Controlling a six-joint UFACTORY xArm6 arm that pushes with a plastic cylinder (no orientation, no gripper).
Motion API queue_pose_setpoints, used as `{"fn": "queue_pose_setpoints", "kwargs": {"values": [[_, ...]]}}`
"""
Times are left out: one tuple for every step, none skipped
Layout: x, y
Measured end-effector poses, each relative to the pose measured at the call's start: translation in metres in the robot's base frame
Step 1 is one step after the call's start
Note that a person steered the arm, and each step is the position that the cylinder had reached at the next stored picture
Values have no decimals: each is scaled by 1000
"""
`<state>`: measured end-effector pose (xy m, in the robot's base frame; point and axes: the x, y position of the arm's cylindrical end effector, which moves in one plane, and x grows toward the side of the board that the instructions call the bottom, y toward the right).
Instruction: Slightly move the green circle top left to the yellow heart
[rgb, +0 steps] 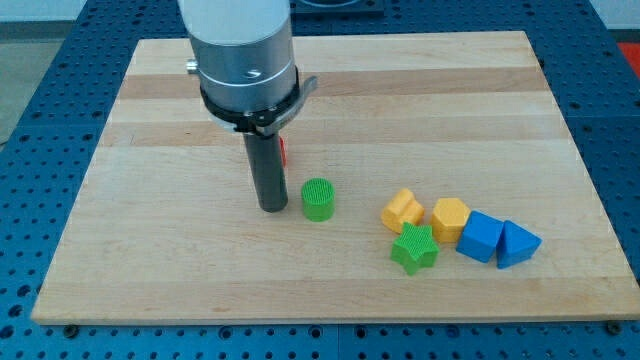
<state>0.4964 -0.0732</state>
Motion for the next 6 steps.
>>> {"fn": "queue_pose_setpoints", "kwargs": {"values": [[0,-32],[-4,5],[25,59],[26,62],[19,15],[5,-30]]}}
